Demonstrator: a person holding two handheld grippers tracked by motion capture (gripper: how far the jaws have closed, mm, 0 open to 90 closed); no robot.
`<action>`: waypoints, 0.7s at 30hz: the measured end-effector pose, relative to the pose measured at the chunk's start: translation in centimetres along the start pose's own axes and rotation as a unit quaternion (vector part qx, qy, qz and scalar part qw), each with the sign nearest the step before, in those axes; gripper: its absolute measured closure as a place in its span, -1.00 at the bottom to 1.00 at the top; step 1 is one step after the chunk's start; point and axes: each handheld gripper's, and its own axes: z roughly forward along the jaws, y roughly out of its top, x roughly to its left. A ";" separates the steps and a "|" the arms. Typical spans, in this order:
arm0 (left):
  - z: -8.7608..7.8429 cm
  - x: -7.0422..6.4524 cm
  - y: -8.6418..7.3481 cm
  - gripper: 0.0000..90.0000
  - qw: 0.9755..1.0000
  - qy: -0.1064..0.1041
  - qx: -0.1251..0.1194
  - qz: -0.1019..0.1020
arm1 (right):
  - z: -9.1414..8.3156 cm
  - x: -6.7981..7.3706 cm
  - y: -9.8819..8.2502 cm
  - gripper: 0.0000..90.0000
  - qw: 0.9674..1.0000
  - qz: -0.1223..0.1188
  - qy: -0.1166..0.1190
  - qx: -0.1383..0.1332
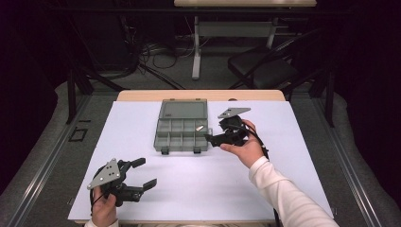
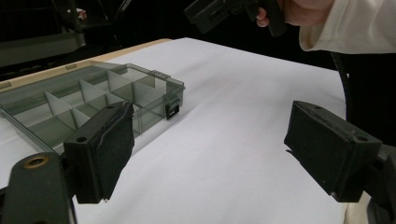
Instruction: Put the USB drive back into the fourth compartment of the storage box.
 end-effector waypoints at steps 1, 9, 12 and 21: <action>0.0 0.0 0.0 -0.65 1.000 0.000 0.000 0.000 | -0.3 0.0 -0.3 -0.56 1.000 0.002 -0.002 -0.002; 0.1 0.0 0.0 -0.65 1.000 0.000 0.002 -0.002 | -2.6 0.3 -2.8 -0.65 1.000 0.019 0.002 -0.013; 0.1 0.0 -0.1 -0.65 1.000 -0.002 0.004 -0.003 | -3.1 0.5 -3.6 -0.66 1.000 0.016 -0.004 -0.019; 0.1 0.1 -0.1 -0.65 1.000 0.002 0.003 -0.006 | -5.3 1.8 -7.7 -0.67 0.999 0.019 -0.018 -0.034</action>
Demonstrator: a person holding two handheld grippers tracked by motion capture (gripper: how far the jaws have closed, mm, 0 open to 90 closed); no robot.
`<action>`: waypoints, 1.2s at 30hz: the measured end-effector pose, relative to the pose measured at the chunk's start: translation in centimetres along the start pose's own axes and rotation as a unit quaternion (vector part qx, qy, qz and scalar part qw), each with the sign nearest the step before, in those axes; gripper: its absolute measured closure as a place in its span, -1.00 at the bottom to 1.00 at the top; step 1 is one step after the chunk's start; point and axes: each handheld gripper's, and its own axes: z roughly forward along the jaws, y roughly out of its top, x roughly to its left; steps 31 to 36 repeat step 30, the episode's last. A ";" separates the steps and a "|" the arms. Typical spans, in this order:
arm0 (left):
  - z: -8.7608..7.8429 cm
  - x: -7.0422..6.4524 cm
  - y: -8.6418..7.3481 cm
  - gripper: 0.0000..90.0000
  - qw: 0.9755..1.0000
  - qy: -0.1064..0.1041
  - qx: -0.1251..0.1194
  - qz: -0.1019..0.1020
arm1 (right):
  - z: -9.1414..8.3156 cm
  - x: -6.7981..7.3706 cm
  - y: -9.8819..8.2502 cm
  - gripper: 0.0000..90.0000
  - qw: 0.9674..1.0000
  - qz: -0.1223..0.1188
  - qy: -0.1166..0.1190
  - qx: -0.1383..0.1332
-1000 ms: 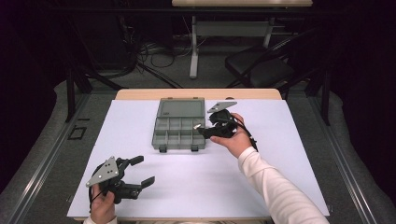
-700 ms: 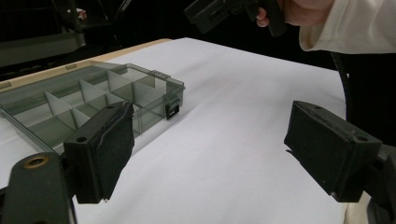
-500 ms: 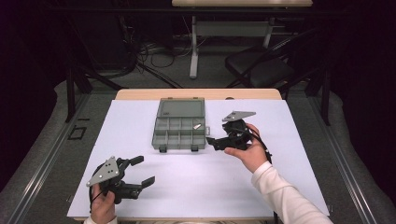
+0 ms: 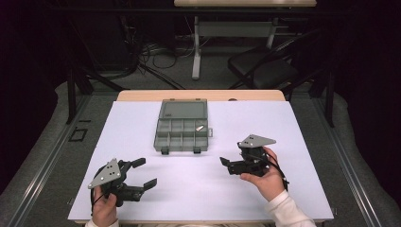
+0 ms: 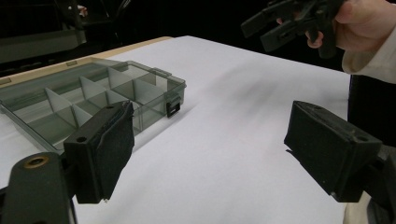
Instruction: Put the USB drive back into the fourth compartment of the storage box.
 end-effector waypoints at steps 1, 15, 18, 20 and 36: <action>0.0 0.0 0.0 -0.65 1.000 0.000 0.000 0.000 | 0.0 0.0 0.0 -0.67 1.000 0.000 0.000 0.000; 0.0 0.1 0.0 -0.65 1.000 0.004 0.002 0.000 | -2.5 -0.7 -4.1 -0.66 0.998 0.038 -0.031 -0.027; -0.1 0.1 0.0 -0.65 1.000 0.004 0.002 0.000 | -2.5 -0.9 -4.8 -0.66 0.998 0.044 -0.039 -0.034; -0.1 0.1 0.0 -0.65 1.000 0.004 0.002 0.002 | -2.6 -1.1 -5.2 -0.67 0.997 0.049 -0.044 -0.038; -0.1 0.2 0.1 -0.65 1.000 0.001 0.002 0.006 | -2.3 -2.2 -6.4 -0.67 0.996 0.053 -0.074 -0.017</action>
